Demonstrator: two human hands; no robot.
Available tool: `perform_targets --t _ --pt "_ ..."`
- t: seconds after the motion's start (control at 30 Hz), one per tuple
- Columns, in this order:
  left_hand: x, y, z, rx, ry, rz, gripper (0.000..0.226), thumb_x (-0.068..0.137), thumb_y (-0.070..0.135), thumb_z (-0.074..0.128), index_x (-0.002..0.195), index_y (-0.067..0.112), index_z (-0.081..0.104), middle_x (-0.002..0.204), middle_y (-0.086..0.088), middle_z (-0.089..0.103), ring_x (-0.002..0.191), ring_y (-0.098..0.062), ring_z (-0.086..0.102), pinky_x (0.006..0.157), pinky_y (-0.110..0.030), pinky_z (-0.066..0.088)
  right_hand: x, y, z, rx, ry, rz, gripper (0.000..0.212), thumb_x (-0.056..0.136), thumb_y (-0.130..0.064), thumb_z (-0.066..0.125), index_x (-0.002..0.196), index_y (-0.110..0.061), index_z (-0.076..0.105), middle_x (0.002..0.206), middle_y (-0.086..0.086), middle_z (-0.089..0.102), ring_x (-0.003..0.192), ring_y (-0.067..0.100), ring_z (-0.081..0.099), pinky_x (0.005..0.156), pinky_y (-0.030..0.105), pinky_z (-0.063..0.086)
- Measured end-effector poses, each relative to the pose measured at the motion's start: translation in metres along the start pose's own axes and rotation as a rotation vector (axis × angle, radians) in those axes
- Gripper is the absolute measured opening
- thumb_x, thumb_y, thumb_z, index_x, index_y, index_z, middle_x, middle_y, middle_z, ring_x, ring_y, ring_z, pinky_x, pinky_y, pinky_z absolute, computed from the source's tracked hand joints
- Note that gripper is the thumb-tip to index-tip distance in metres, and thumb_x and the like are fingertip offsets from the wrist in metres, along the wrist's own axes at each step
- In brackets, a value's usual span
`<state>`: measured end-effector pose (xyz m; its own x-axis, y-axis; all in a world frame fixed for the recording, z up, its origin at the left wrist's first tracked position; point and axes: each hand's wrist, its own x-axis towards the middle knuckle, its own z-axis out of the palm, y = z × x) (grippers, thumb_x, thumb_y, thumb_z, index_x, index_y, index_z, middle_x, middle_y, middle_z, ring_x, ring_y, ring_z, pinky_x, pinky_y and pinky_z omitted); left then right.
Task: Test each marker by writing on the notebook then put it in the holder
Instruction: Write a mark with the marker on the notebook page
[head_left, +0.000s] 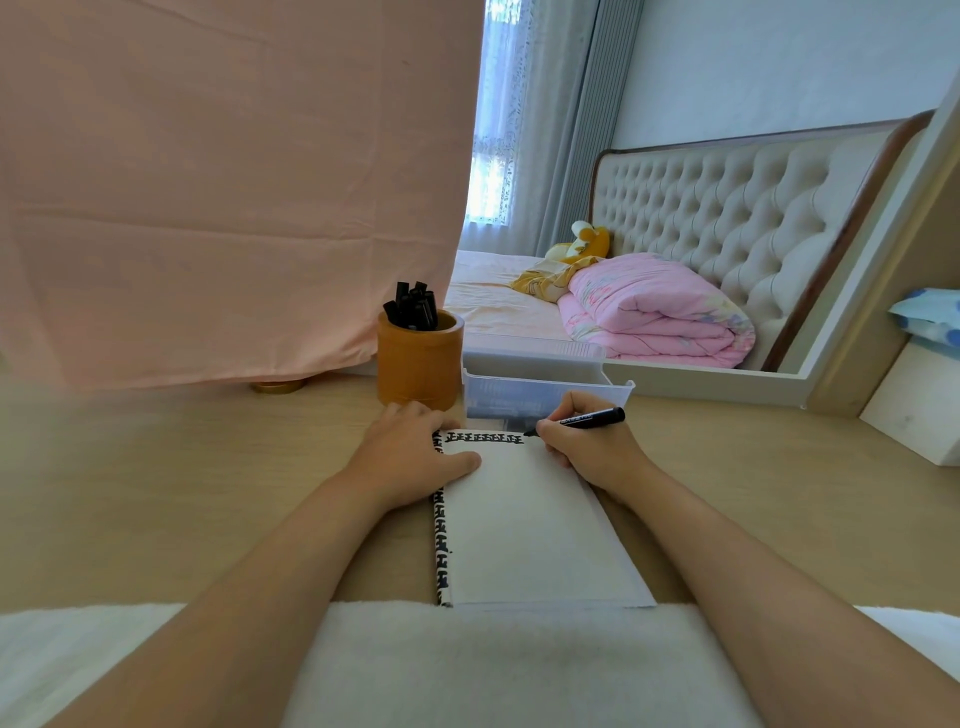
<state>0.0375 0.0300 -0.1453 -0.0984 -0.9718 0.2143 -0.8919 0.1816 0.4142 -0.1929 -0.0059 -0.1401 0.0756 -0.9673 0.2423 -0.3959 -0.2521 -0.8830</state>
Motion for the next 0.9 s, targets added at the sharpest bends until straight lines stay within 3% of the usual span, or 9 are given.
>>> perform_targets --t 0.23,0.37,0.6,0.73,0.9 --pt "0.0009 0.0001 -0.0006 0.010 -0.014 -0.009 0.056 0.084 0.064 0.058 0.134 0.040 0.053 0.132 0.006 0.048 0.125 -0.015 0.035 0.099 -0.034 0.034 0.0018 0.0024 0.0016 -0.134 0.006 -0.082 0.020 0.079 -0.011 0.073 0.066 -0.008 0.058 0.065 0.001 0.060 0.055 0.005 0.047 0.051 0.017 0.038" --pt "0.0003 0.0008 -0.0011 0.013 -0.018 -0.010 0.057 0.084 0.064 0.057 0.135 0.040 0.052 0.133 0.007 0.047 0.126 -0.015 0.035 0.098 -0.033 0.034 0.0031 0.0044 0.0011 -0.167 0.015 -0.105 0.023 0.078 -0.012 0.071 0.064 -0.013 0.054 0.063 -0.003 0.057 0.056 0.004 0.045 0.054 0.023 0.038" --pt "0.0001 0.0004 -0.0004 0.002 -0.023 -0.019 0.057 0.083 0.065 0.057 0.134 0.040 0.052 0.134 0.007 0.047 0.127 -0.015 0.034 0.099 -0.034 0.033 0.0009 0.0046 0.0003 -0.192 -0.009 -0.166 0.019 0.079 -0.010 0.070 0.068 -0.004 0.055 0.061 -0.005 0.057 0.056 0.003 0.046 0.054 0.021 0.039" --pt "-0.0003 0.0003 -0.0002 -0.005 -0.022 -0.016 0.056 0.083 0.064 0.058 0.134 0.041 0.052 0.133 0.008 0.047 0.127 -0.014 0.033 0.100 -0.034 0.033 0.0008 0.0043 -0.0019 -0.143 -0.022 -0.125 0.022 0.079 -0.007 0.069 0.064 -0.010 0.053 0.060 -0.006 0.055 0.055 0.004 0.044 0.054 0.023 0.037" --pt "-0.0001 0.0000 -0.0008 0.003 -0.024 -0.013 0.055 0.083 0.065 0.058 0.134 0.042 0.051 0.134 0.008 0.046 0.127 -0.014 0.033 0.098 -0.033 0.033 0.0024 0.0050 -0.0004 -0.138 -0.006 -0.090 0.019 0.079 -0.009 0.069 0.069 -0.002 0.054 0.064 -0.001 0.056 0.058 0.007 0.046 0.057 0.027 0.039"
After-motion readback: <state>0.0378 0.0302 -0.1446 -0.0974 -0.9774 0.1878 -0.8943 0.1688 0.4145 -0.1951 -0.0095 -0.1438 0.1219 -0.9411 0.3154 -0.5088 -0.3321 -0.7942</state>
